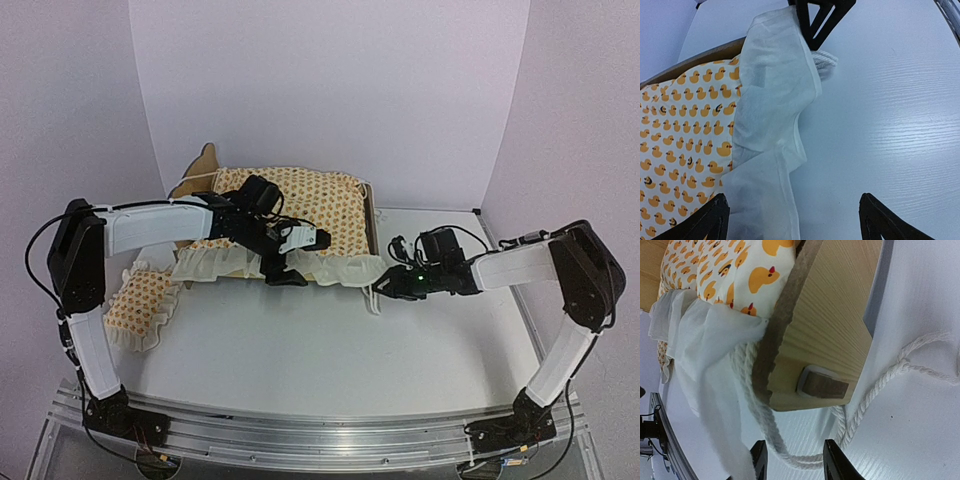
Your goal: Set up the pet bed
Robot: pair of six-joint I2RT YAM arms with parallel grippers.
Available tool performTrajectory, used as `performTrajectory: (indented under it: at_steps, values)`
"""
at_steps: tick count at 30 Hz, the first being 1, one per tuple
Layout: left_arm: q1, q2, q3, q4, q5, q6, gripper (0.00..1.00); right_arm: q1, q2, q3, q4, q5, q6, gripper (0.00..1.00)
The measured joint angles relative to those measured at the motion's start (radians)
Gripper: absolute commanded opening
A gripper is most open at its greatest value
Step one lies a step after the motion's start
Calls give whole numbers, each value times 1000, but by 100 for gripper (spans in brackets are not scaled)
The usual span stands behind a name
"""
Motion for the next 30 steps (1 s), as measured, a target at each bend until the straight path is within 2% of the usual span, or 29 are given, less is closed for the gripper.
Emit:
performTrajectory:
  at_steps: [7, 8, 15, 19, 22, 24, 27, 30]
  values:
    - [-51, 58, 69, 18, 37, -79, 84, 19, 78, 1, 79, -8, 52, 1]
    - [-52, 58, 72, 24, 47, -93, 84, 23, 78, 1, 85, -11, 53, 0]
    - [-52, 57, 71, 49, 86, -167, 76, 58, 57, 45, 64, -19, 90, 0]
    - [-47, 39, 63, 92, 111, -244, 72, 82, 6, 177, 15, -22, 99, 0]
    - [-40, 22, 63, 126, 134, -293, 61, 89, -11, 327, -16, -19, 104, 0]
    - [-34, 19, 64, 147, 137, -327, 58, 89, -10, 408, -21, -17, 106, 0]
    - [-25, 19, 64, 159, 130, -370, 55, 89, 7, 500, -26, -14, 110, 0]
    - [-18, 22, 61, 170, 121, -424, 56, 89, 45, 550, -28, -10, 115, 0]
